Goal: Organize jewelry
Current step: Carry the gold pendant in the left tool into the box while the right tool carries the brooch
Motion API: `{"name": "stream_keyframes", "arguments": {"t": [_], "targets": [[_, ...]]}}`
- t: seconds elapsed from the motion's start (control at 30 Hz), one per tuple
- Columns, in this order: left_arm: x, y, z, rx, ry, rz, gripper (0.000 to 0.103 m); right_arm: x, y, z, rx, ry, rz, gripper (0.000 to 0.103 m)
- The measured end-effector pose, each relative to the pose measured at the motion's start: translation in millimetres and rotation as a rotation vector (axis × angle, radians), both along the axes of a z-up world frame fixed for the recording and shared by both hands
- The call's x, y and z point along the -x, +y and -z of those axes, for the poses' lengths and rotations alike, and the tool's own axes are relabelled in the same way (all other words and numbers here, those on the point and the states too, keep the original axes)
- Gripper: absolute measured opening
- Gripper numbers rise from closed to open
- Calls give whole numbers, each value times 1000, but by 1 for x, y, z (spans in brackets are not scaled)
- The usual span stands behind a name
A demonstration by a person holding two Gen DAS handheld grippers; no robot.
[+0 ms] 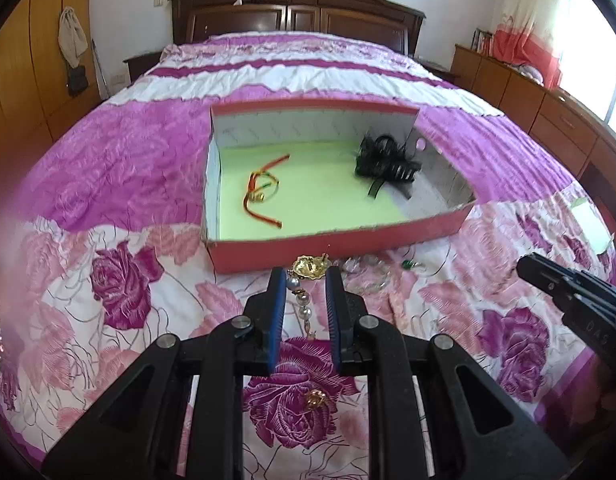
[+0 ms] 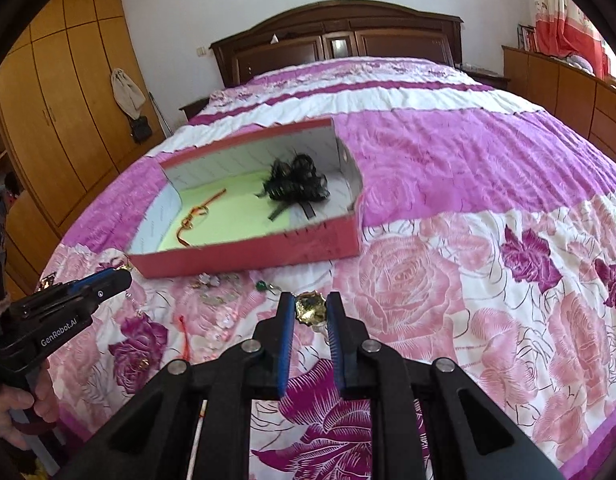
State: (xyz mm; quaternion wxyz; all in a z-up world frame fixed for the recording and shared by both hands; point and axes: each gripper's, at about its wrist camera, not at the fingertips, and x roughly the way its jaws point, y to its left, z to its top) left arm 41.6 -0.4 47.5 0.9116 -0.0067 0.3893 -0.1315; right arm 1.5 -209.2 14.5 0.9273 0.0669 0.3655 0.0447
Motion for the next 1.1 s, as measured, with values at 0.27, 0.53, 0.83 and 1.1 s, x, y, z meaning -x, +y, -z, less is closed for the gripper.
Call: {"name": "stream_keyframes", "arguments": {"t": [0.27, 0.53, 0.83, 1.1], "targets": [[1, -2, -21, 20, -60, 7, 12, 0, 5, -17, -14, -57, -23, 18], [-11, -4, -33, 25, -99, -2, 12, -13, 10, -33, -6, -96, -45, 18], [-38, 0, -37, 21, -118, -36, 12, -42, 15, -49, 11, -131, -62, 18], [-67, 3, -32, 9, -124, -62, 12, -71, 17, -55, 25, -147, -60, 18]]}}
